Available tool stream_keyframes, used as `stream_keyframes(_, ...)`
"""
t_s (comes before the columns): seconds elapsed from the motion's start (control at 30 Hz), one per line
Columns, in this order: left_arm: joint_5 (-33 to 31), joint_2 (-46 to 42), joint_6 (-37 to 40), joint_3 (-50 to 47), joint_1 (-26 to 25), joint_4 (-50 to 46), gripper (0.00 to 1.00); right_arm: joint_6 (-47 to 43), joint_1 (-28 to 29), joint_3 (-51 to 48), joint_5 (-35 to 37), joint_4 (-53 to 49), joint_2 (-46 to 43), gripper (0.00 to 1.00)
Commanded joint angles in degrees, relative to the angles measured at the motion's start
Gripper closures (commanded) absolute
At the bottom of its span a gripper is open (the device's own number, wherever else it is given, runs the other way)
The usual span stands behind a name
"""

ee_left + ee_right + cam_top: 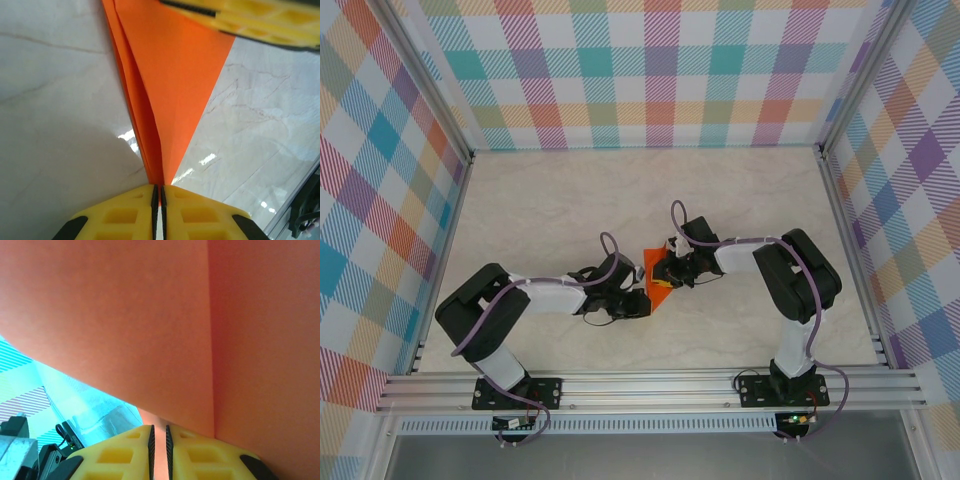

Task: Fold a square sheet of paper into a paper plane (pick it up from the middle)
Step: Fourth fold the wing at the center of the table.

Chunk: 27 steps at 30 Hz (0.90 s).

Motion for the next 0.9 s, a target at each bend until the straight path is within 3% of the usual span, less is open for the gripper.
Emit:
stream_keyframes(0.0, 1.6, -0.9, 3.0, 0.2, -1.2, -8.3, 0.87, -0.4, 0.3, -1.0, 3.9, -5.8, 2.9, 0.83)
stream_keyframes(0.13, -0.3, -4.4, 3.1, 0.3, -1.3, -9.4, 0.87, -0.6, 0.3, -1.0, 4.1, -6.0, 2.7, 0.83)
stream_keyframes(0.43, -12.5, -14.8, -3.1, 1.1, 1.0, -8.0, 0.87, -0.3, 0.3, -0.8, 3.9, -5.7, 3.0, 0.83)
stream_keyframes(0.87, -6.7, -2.8, -5.3, 4.9, 1.1, 5.4, 0.87, 0.0, 0.3, -1.0, 4.4, -5.9, 2.9, 0.83)
